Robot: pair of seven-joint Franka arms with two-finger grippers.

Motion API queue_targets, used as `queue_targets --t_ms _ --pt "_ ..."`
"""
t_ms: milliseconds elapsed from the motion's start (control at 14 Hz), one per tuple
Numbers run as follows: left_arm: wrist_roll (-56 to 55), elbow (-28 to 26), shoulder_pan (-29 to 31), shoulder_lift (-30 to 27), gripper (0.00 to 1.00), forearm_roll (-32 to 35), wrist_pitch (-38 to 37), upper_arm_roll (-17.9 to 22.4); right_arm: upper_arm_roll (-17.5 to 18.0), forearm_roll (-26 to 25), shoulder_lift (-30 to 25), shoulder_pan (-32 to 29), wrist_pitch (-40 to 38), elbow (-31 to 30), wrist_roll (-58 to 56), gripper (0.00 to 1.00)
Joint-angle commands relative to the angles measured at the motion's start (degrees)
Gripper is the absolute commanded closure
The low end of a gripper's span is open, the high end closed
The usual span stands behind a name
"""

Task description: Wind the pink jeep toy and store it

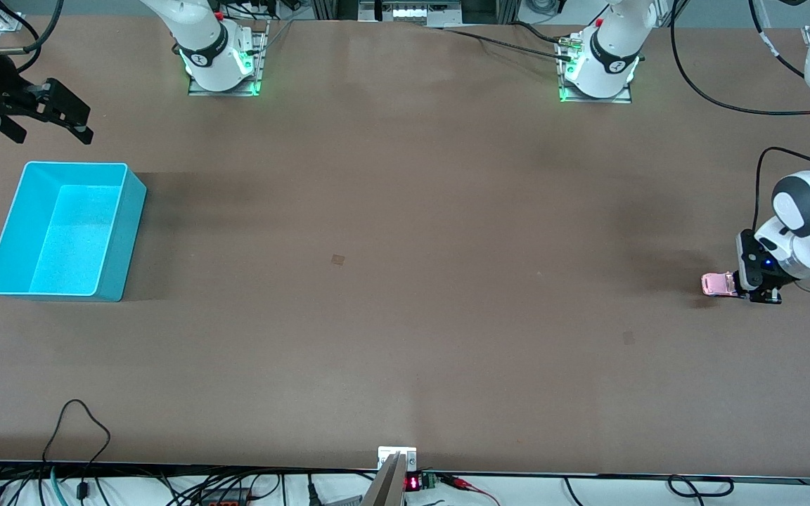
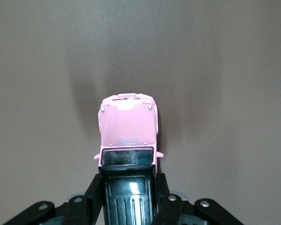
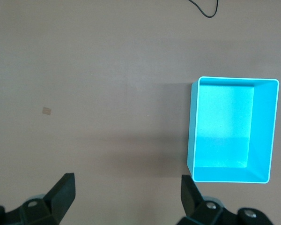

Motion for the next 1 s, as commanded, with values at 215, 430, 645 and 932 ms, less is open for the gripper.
queue_targets --t_ms 215,430,645,932 --pt "2.72 3.53 1.74 8.71 0.9 0.84 2.95 -0.14 -0.39 -0.27 -0.37 0.05 -0.25 0.08 1.13 0.0" --pt "2.72 3.53 1.83 8.8 0.9 0.84 2.95 -0.14 -0.21 -0.19 -0.37 0.14 0.01 0.08 1.13 0.0" --pt "2.72 3.53 1.83 8.71 0.88 0.84 2.95 -0.14 -0.21 -0.1 -0.37 0.14 0.28 0.08 1.13 0.0" --pt "2.81 3.53 1.91 8.71 0.89 0.84 2.95 -0.14 -0.21 -0.1 -0.46 0.14 -0.16 0.08 1.04 0.0"
